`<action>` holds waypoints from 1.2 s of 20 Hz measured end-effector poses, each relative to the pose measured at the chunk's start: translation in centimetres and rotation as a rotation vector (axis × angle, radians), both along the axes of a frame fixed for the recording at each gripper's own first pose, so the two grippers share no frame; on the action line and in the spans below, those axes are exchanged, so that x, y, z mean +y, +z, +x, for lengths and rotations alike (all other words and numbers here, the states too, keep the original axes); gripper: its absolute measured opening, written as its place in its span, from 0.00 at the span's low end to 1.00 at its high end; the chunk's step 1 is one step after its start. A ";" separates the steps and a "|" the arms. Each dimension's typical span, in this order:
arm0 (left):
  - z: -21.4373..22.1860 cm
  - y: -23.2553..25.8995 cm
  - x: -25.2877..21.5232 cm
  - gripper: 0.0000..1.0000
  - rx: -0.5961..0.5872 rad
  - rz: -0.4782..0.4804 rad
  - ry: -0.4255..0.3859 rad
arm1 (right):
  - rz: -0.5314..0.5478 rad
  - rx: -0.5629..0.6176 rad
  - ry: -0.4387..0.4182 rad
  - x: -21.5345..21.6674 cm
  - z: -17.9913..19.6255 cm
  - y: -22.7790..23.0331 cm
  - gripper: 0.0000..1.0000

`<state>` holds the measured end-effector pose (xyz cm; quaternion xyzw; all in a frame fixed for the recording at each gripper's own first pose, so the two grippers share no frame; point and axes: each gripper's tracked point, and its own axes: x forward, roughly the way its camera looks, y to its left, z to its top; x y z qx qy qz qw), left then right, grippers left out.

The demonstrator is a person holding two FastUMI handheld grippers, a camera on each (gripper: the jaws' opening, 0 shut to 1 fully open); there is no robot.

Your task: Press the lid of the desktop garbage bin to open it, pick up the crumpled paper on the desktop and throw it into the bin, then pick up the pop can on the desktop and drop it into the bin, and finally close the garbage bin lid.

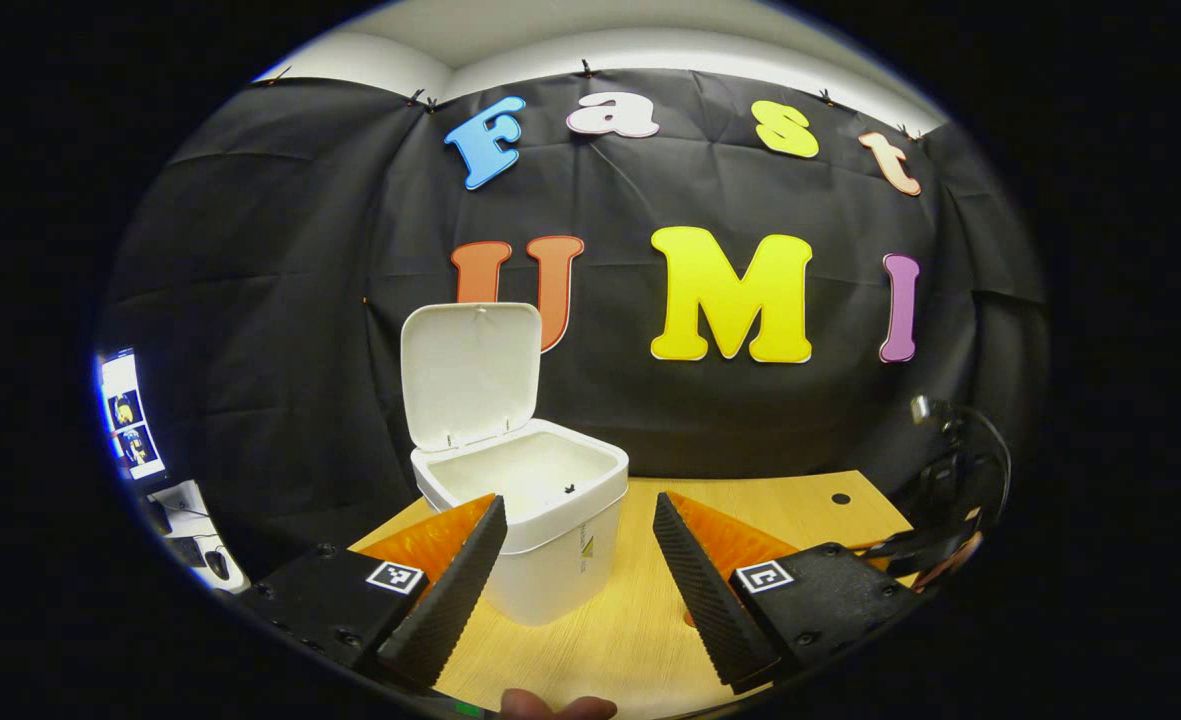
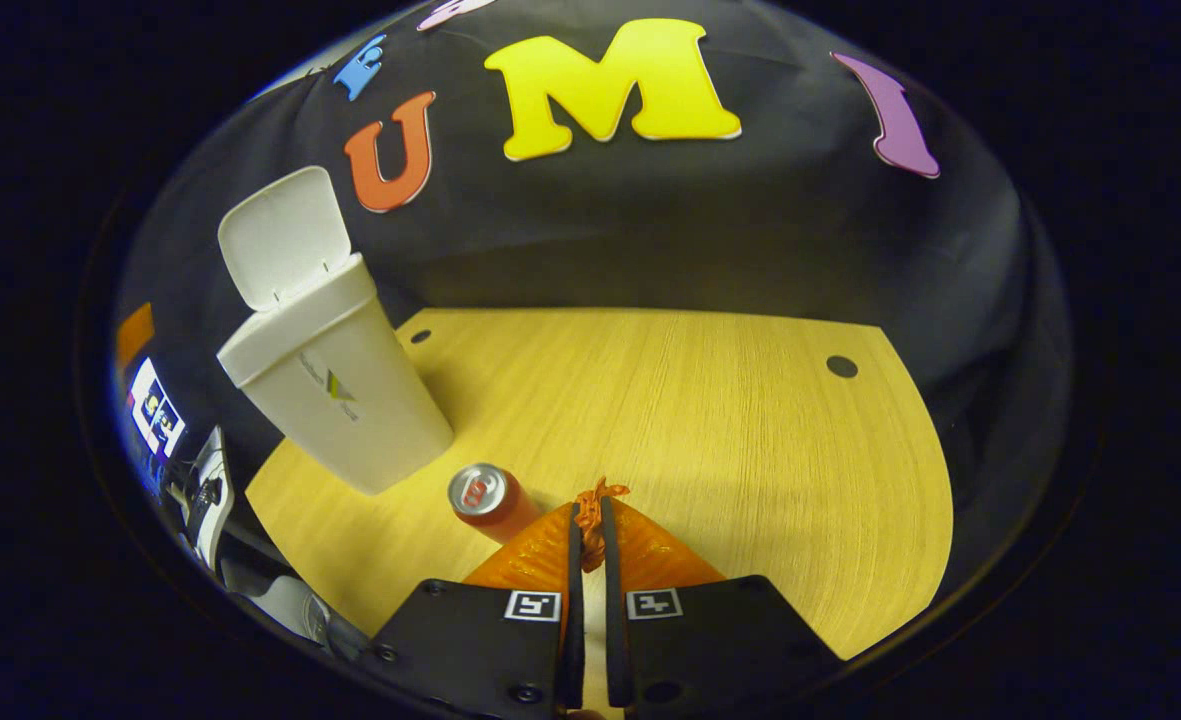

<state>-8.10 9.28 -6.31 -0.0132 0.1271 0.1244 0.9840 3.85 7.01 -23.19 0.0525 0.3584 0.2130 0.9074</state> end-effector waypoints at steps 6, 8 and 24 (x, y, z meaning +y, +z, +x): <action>-0.2 -0.3 1.3 0.97 -0.009 -0.019 -0.006 | 0.096 -0.195 0.043 4.6 1.6 10.9 0.09; -0.6 -0.1 2.1 0.97 -0.012 -0.019 0.002 | 0.117 -0.243 0.093 7.0 2.0 13.4 0.09; -9.7 1.7 9.7 0.97 -0.005 0.024 0.200 | 0.148 -0.307 0.468 31.3 2.7 15.2 0.09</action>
